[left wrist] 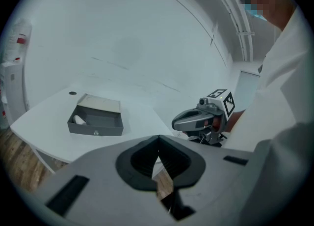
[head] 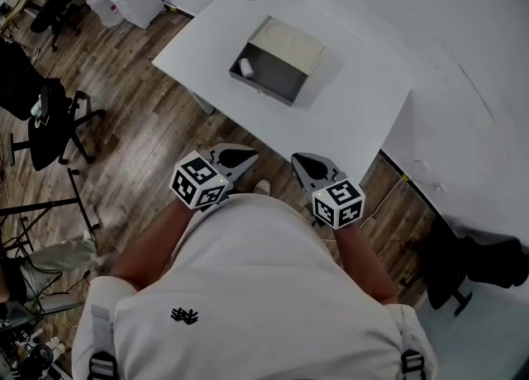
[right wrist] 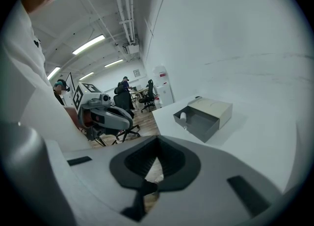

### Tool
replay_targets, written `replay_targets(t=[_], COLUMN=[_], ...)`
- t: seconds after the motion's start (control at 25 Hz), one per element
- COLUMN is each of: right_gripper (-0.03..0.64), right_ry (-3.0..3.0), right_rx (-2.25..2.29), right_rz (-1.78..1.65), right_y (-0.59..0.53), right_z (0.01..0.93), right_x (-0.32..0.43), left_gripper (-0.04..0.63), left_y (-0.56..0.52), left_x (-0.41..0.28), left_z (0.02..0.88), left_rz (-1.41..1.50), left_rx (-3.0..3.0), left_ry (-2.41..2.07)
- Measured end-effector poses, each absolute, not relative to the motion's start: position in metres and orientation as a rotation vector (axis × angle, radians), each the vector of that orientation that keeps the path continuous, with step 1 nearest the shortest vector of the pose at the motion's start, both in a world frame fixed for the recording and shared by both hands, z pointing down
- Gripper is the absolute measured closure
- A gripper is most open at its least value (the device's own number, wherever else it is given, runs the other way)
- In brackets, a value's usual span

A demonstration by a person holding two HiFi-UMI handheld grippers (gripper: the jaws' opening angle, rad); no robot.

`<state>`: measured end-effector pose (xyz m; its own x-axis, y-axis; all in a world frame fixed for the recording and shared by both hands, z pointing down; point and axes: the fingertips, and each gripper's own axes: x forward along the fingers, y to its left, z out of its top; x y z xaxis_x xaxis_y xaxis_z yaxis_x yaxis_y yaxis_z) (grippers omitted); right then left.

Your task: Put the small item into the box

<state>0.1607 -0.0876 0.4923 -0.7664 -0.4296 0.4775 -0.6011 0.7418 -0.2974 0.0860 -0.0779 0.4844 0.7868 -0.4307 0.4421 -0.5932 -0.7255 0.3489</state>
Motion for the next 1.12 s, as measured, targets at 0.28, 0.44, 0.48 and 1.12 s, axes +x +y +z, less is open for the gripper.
replay_targets(t=[0.28, 0.44, 0.48, 1.12], right_gripper=[0.611, 0.611, 0.611, 0.611], right_ry=[-2.567, -2.566, -2.567, -2.561], right_rx=[0.799, 0.806, 0.811, 0.914], right_rz=[0.637, 0.639, 0.641, 0.69], right_y=[-0.087, -0.088, -0.089, -0.093], right_z=[0.494, 0.495, 0.495, 0.498], right_x=[0.166, 0.17, 0.171, 0.2], left_gripper=[0.588, 0.588, 0.588, 0.588], left_y=[-0.078, -0.079, -0.08, -0.114], left_x=[0.094, 0.098, 0.099, 0.109], left_z=[0.489, 0.489, 0.489, 0.499], left_rz=[0.469, 0.471, 0.474, 0.557], left_rx=[2.49, 2.488, 2.488, 2.449], left_ry=[-0.754, -0.754, -0.754, -0.766])
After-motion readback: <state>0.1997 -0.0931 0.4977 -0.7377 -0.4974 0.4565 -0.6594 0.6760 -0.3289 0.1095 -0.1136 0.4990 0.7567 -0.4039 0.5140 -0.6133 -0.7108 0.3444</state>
